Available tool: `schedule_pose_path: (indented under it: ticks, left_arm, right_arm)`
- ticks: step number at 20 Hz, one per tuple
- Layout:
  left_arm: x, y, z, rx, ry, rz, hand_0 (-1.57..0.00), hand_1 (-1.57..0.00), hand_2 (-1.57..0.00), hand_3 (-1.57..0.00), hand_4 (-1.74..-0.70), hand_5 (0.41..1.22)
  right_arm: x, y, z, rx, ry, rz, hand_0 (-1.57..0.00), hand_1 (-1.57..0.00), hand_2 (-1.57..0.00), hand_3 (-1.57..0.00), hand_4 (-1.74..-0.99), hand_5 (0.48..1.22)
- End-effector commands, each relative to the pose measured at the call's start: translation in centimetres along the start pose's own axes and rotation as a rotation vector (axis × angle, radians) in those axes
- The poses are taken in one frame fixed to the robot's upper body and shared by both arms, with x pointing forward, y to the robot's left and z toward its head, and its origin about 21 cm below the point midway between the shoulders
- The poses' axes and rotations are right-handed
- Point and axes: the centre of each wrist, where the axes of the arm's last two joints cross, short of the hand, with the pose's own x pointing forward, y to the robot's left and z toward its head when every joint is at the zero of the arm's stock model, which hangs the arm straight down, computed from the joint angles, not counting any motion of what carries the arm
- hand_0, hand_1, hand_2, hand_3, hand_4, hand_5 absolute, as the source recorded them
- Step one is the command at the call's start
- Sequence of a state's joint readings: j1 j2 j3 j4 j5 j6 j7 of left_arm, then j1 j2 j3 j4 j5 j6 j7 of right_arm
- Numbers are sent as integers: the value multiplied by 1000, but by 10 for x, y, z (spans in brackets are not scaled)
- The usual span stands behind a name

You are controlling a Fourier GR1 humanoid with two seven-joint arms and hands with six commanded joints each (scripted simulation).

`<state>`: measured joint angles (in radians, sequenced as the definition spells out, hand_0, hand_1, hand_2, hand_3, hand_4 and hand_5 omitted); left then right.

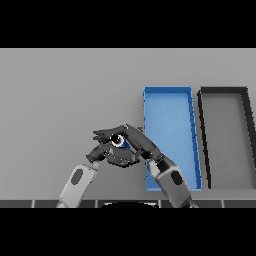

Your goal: Pick up the blue pipe and place it into the blue bin.

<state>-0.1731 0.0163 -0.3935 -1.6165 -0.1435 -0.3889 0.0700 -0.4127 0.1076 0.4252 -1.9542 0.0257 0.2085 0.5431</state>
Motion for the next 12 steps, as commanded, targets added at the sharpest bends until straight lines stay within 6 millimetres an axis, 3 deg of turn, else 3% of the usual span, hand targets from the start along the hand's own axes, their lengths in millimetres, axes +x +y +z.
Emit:
schedule_pose_path:
  ticks: [1, 6, 9, 12]
  left_arm:
    - [0, 2, -1, 4, 5, -2, -25, -23, -22, -20, -922, 482]
    - [1, 0, -3, -4, 13, -3, -8, -7, -7, -6, -907, 450]
    - [2, 0, -3, -15, 33, 7, -3, -3, -3, -3, -906, 437]
    - [1, 4, -1, -2, 48, -7, -1, -1, -1, -1, -902, 432]
  right_arm:
    - [8, 0, -2, 1, -21, -8, -1571, -1571, -1571, -1570, -1741, 1221]
    - [34, -28, -15, -24, -66, -115, -1571, -1571, -1571, -1571, -1741, 1221]
    - [77, -58, -19, -27, -163, -107, -1571, -1571, -1571, -1571, -1741, 1221]
    - [112, -89, -15, -199, -230, -34, -1571, -1571, -1571, -1571, -1741, 1221]
